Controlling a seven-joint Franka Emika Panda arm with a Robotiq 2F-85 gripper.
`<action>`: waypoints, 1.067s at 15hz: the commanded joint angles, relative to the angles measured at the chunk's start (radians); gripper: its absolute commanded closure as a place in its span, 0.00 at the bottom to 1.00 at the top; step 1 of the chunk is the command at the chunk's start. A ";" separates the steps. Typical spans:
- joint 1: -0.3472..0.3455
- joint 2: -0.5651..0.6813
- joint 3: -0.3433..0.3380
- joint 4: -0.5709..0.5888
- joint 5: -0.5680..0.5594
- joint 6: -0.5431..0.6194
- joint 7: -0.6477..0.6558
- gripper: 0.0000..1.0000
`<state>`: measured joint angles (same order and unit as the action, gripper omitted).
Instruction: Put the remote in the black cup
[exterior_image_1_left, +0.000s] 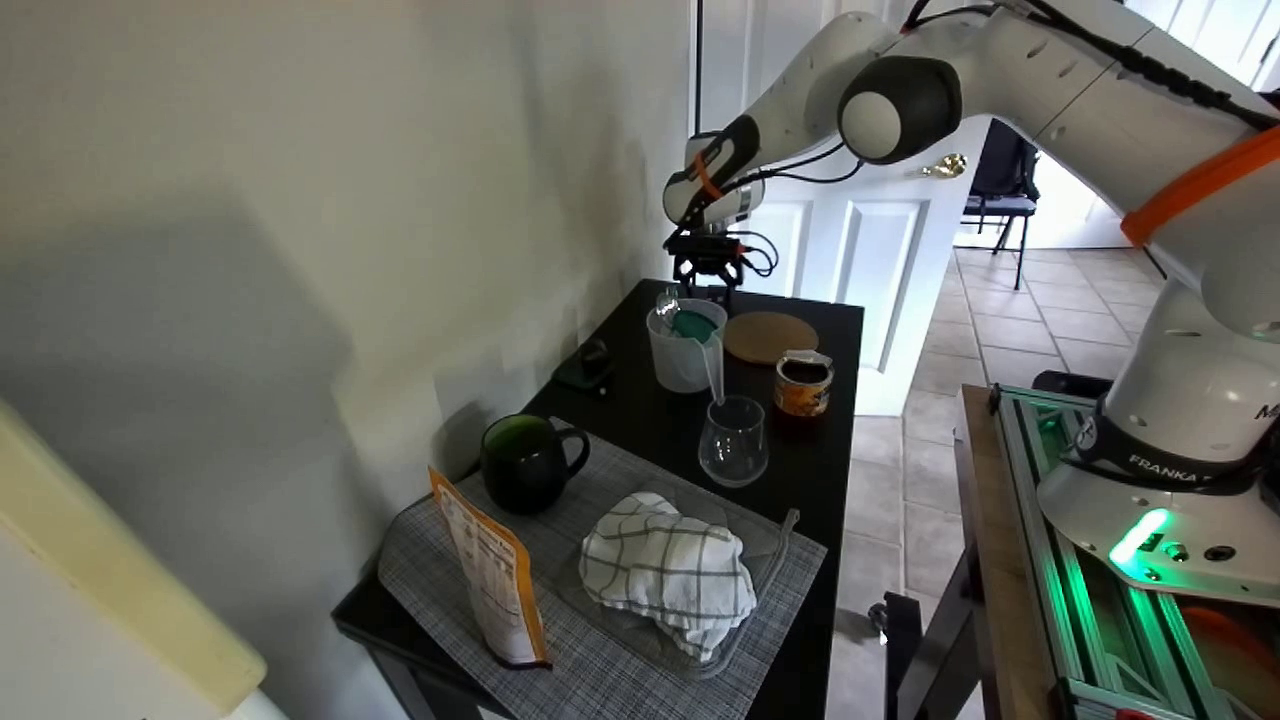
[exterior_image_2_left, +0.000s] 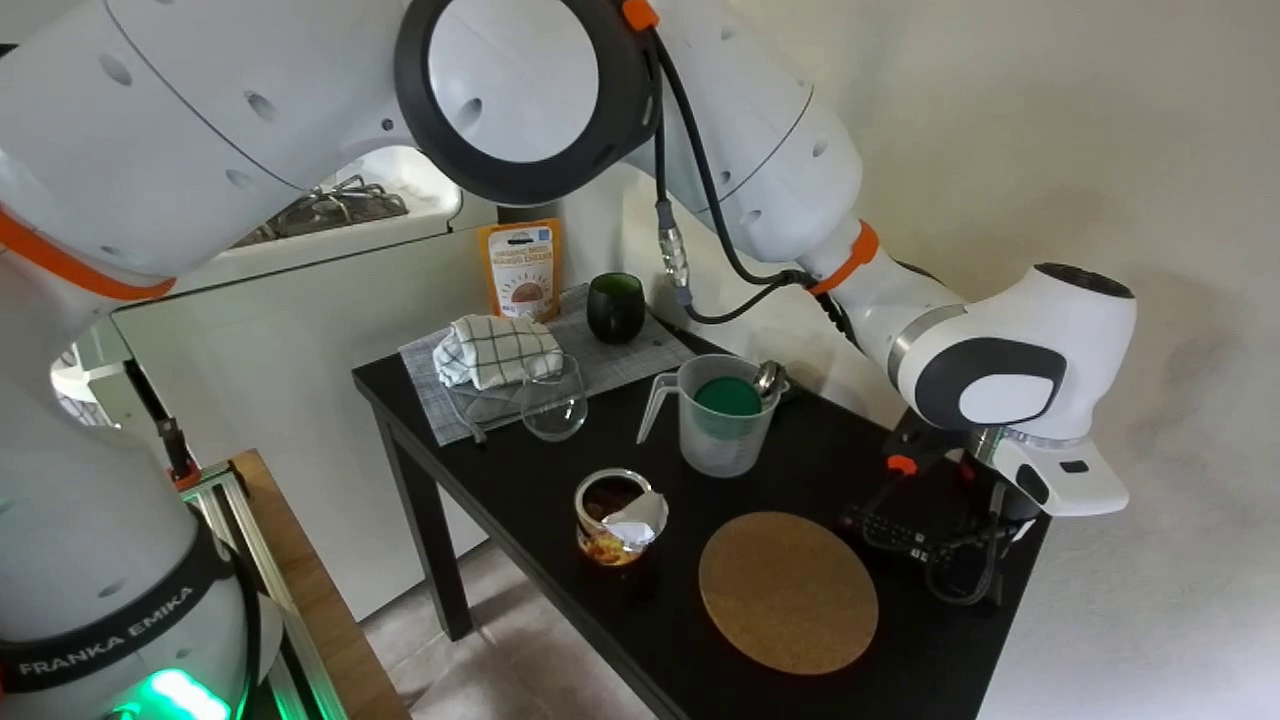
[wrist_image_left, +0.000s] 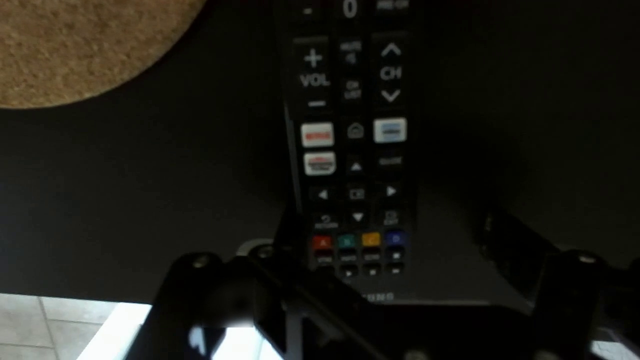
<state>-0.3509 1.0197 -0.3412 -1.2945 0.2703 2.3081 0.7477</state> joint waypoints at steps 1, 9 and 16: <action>-0.021 0.032 0.016 0.053 -0.015 -0.019 0.022 0.41; 0.019 -0.110 -0.006 -0.111 -0.017 -0.027 -0.049 0.77; 0.092 -0.387 -0.052 -0.435 -0.074 0.242 -0.194 0.77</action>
<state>-0.3093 0.7897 -0.3567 -1.5370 0.2500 2.4242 0.5740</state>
